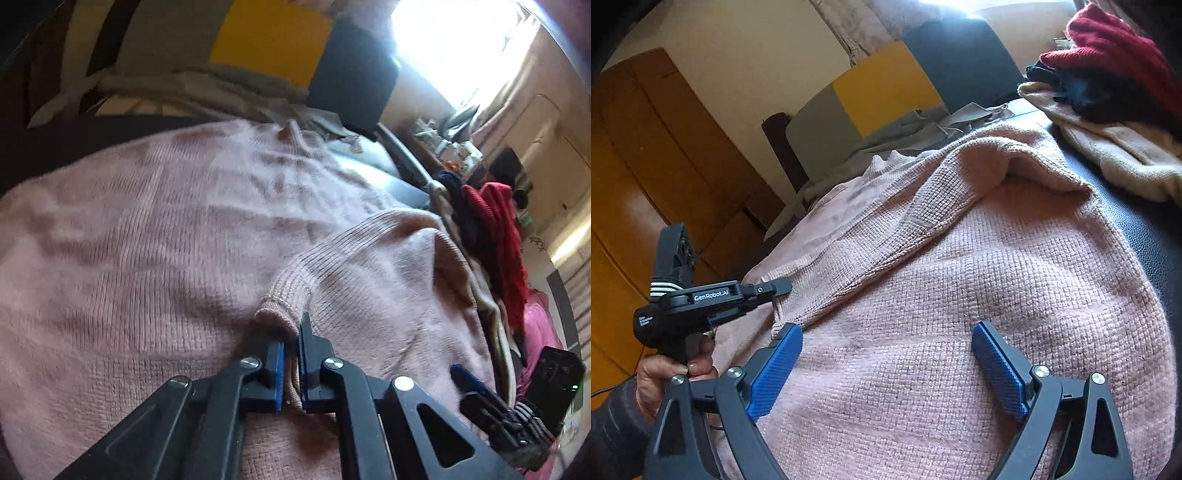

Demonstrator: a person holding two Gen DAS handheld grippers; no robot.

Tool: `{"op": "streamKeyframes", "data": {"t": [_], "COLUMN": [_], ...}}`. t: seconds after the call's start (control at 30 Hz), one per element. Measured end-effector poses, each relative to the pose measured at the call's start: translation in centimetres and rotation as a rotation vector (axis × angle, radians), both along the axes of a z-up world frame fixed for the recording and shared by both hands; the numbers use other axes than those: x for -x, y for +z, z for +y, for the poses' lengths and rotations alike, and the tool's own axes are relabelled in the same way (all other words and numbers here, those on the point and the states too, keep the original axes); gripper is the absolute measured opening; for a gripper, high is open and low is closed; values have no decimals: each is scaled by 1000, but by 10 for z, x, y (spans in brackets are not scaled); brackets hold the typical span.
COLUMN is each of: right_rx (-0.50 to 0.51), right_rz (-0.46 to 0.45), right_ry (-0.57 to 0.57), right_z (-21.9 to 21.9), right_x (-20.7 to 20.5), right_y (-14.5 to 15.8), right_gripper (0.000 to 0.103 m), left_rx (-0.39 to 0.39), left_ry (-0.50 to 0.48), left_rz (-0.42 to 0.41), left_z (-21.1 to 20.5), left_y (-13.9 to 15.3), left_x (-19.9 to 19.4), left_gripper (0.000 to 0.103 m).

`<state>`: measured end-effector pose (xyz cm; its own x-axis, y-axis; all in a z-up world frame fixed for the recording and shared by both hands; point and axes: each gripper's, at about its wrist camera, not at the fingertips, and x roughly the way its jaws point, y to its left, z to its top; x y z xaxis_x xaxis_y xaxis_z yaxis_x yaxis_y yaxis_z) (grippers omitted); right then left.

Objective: Fold clothes
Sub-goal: 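Grasp the sleeve cuff with the left gripper and fold it across the body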

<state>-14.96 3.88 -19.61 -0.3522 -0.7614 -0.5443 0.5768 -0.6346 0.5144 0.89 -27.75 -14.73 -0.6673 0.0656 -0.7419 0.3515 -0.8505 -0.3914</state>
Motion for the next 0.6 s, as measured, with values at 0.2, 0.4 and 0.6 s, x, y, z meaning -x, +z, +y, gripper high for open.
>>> {"op": "streamKeyframes", "data": {"t": [0.2,0.4,0.6], "right_rx": [-11,35,19], "right_rz": [-61,-138,-148], "right_ry": [-4,-58,-78], "right_z": [1,16,21], "right_x": [6,22,27], "right_y": [4,12,7], "right_gripper": [95,94,94], "left_rx": [-58,-52,-51], "left_ry": [-20,-76,-57], "left_rz": [142,121,-22], "left_z": [-45,-90,-122], "left_y": [69,112,86], "left_x": [-5,7,22], "left_gripper": [4,4,4]}}
